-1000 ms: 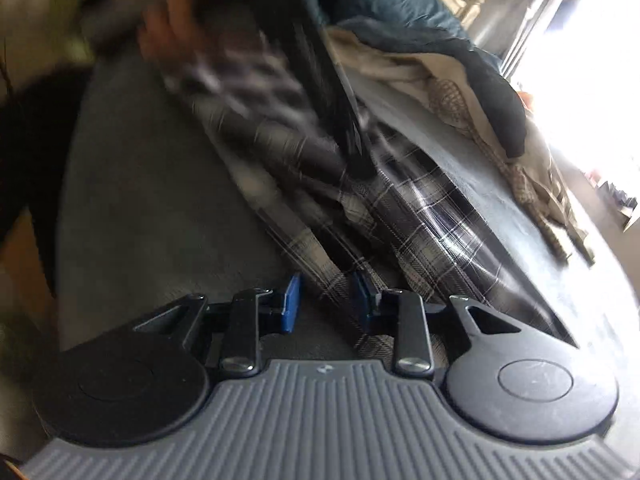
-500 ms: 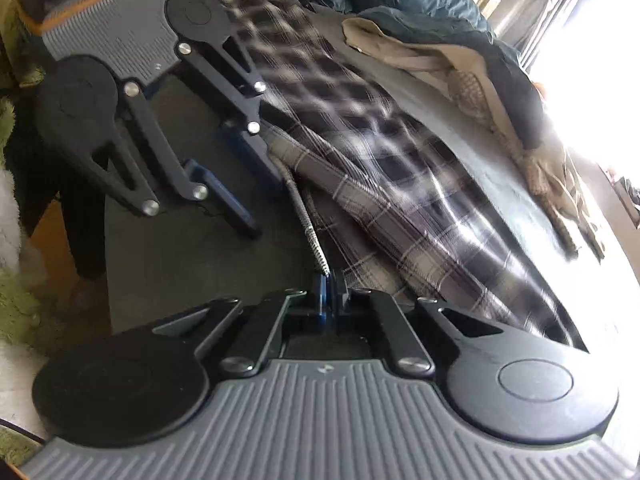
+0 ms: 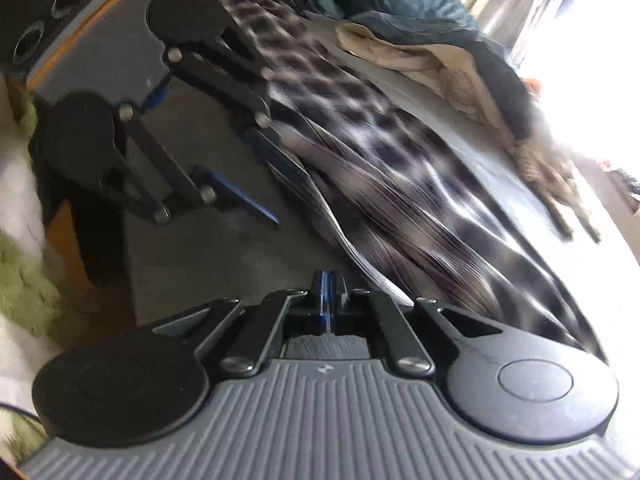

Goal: Fold clothes

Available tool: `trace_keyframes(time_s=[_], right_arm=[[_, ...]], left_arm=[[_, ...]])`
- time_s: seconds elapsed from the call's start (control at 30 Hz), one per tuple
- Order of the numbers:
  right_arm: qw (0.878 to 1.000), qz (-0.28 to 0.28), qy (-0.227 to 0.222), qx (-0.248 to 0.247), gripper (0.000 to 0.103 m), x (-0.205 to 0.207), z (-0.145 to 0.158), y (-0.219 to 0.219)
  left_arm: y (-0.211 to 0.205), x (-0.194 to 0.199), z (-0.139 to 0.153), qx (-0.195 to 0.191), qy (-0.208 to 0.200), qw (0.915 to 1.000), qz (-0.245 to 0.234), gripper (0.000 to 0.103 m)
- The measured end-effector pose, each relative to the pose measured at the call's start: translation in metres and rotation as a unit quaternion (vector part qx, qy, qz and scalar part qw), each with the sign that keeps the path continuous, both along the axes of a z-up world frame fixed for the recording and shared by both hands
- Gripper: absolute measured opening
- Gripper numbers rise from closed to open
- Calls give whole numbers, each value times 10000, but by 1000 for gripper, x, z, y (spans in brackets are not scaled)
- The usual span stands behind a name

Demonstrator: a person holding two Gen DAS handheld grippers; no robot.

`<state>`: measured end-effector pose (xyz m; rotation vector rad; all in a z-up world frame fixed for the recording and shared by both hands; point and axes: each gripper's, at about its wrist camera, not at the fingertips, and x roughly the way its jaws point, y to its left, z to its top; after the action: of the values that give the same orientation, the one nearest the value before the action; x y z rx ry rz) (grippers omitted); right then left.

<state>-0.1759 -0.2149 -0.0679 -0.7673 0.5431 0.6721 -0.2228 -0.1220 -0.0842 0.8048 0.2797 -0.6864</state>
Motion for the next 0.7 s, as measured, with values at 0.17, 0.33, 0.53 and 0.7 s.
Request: trace_keyframes(time_s=[0.17,0.33,0.53,0.7], right_arm=[[9924,-614,-540,-917,3,15,-3,-43],[9759,-745,-808,-1887,10,41,-20,-67],[9700,-586,-654,-2268,10,63,-37,-83],[9708,-442,-415,-2323,2,49,-21,-90]], left_arm=[[-8,14,-6,142,-58,9999,-20,30],[-10,28,-5,119,-46,9999,70,33],[-10,30,-8,136,208,9997,43,26],[-4,32,-3,-88,614,9981,-59,3]])
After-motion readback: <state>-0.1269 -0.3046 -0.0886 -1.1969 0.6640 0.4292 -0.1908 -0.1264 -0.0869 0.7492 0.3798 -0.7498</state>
